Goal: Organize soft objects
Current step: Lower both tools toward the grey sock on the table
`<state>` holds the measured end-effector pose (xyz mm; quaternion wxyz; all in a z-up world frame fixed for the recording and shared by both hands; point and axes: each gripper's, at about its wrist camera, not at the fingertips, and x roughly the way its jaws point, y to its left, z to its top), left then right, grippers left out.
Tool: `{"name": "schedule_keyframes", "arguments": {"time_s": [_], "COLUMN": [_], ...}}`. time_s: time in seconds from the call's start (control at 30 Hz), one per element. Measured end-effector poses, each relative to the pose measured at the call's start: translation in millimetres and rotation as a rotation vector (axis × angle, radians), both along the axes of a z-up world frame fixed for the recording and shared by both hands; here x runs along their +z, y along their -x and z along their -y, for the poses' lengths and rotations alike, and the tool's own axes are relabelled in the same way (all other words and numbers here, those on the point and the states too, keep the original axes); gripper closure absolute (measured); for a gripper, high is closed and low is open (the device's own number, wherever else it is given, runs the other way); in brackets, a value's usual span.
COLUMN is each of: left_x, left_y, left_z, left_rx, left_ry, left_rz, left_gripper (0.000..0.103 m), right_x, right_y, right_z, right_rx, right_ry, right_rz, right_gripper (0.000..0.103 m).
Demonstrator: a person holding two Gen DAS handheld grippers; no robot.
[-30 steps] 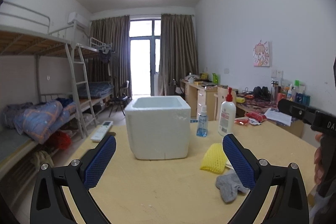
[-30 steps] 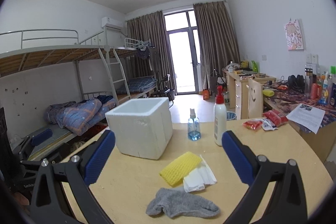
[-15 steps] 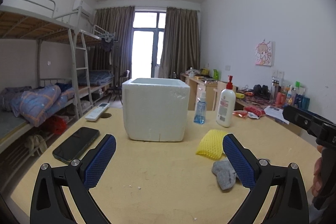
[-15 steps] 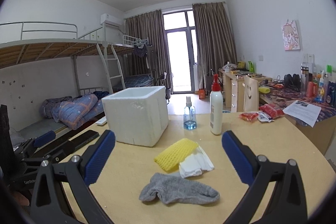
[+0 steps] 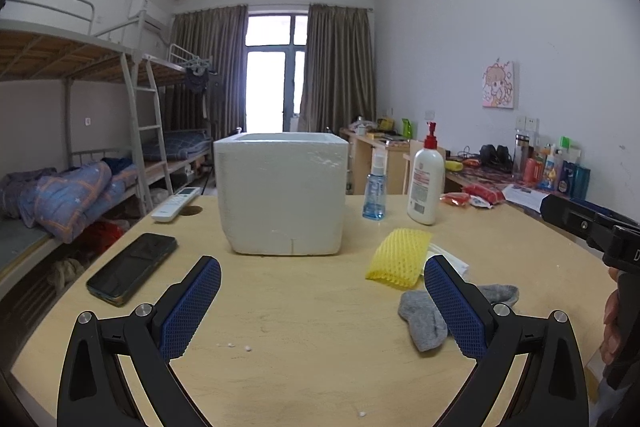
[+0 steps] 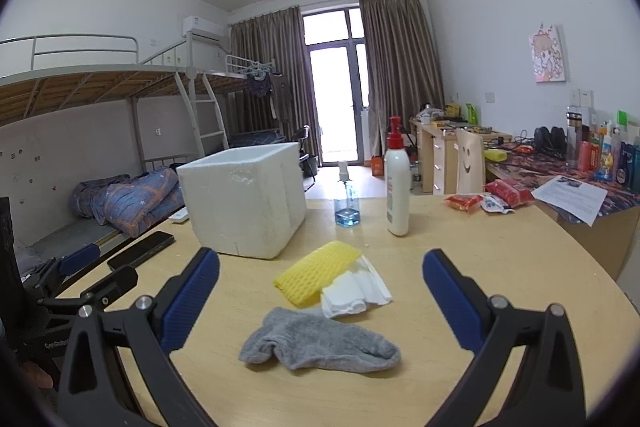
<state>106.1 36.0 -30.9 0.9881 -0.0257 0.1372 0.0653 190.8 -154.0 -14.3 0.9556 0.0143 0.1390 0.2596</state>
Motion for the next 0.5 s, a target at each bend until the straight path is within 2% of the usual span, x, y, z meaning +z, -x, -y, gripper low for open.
{"name": "schedule_keyframes", "arguments": {"time_s": [0.13,0.4,0.5], "left_x": [-2.0,-9.7,-12.8], "left_y": [-8.7,-29.6,-37.7], "left_z": [11.3,46.5,50.9], "left_rx": [-0.058,-0.188,-0.204], "left_ry": [0.009,-0.021,-0.016], "left_rz": [-0.026,-0.098,-0.127], "left_gripper": [0.001,0.001,0.001], "right_x": [-2.4,-4.2,-7.0], "right_y": [-0.4,0.7,-0.9], "right_z": [12.3,41.8,47.0], "right_rx": [-0.029,-0.102,-0.12], "right_ry": [-0.005,-0.011,-0.008], "right_rz": [-0.006,-0.011,-0.018], "right_gripper": [0.0,0.0,0.0]}}
